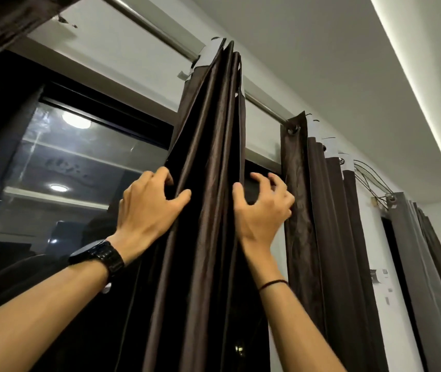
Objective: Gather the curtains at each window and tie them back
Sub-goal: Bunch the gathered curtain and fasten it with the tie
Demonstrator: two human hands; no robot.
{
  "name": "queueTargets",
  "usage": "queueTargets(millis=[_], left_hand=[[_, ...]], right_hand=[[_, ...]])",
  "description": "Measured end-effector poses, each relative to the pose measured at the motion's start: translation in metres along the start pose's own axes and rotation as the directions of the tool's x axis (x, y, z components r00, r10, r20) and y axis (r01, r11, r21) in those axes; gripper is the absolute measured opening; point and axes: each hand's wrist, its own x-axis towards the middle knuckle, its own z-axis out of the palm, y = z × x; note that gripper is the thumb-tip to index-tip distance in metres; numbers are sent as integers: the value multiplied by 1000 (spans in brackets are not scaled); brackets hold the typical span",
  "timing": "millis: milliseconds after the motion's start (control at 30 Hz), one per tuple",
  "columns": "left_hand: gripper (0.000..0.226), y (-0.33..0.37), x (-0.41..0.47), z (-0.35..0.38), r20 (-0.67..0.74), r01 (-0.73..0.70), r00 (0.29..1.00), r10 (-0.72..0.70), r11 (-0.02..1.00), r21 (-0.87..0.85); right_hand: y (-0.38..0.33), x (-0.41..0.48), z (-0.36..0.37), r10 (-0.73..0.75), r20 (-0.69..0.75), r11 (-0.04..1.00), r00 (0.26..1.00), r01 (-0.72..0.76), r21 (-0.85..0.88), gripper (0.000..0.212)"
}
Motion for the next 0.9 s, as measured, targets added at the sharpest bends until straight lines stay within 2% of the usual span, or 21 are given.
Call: queueTargets(millis=[67, 133, 200, 267, 400, 500, 533, 633, 700, 767, 833, 900], left_hand=[[38, 6, -3, 3, 36, -27, 999, 28, 1000, -14], [40, 12, -5, 6, 69, -13, 998, 15, 999, -29], [44, 15, -8, 9, 86, 1, 996, 1, 1000, -20], [43, 16, -13, 13, 92, -1, 996, 1, 1000, 6], [30, 16, -24, 15, 117, 11, 993, -9, 1000, -16], [54, 14, -36, 11, 151, 36, 988, -22, 996, -87], [56, 12, -42, 9, 163, 39, 986, -18, 992, -123], [38, 7, -62, 7, 206, 70, 978, -29, 979, -193], [27, 5, -75, 5, 178, 53, 984, -19, 980, -190], [20, 3, -86, 5, 137, 19, 991, 5, 984, -178], [26, 2, -96, 1, 109, -37, 993, 53, 989, -142], [49, 4, -106, -3, 102, -102, 988, 115, 987, -123]], right_hand=[[22, 9, -4, 217, 224, 968, 950, -240, 77, 62], [39, 10, -5, 310, 460, 882, 832, -433, 187, 76], [52, 3, -7, 310, 566, 857, 764, -483, 182, 77], [63, -5, -7, 304, 593, 867, 746, -475, 153, 71], [68, -20, -10, 254, 606, 908, 753, -402, 118, 48], [59, -36, -17, 120, 601, 938, 790, -288, 191, 27], [54, -43, -20, 82, 594, 942, 800, -257, 215, 26], [40, -61, -30, 21, 588, 941, 809, -214, 261, 33], [35, -74, -35, 7, 564, 945, 826, -190, 267, 37], [31, -86, -43, -25, 494, 968, 869, -102, 229, 51], [29, -97, -52, -112, 413, 979, 904, 28, 204, 64], [29, -106, -59, -177, 364, 977, 915, 118, 178, 60]])
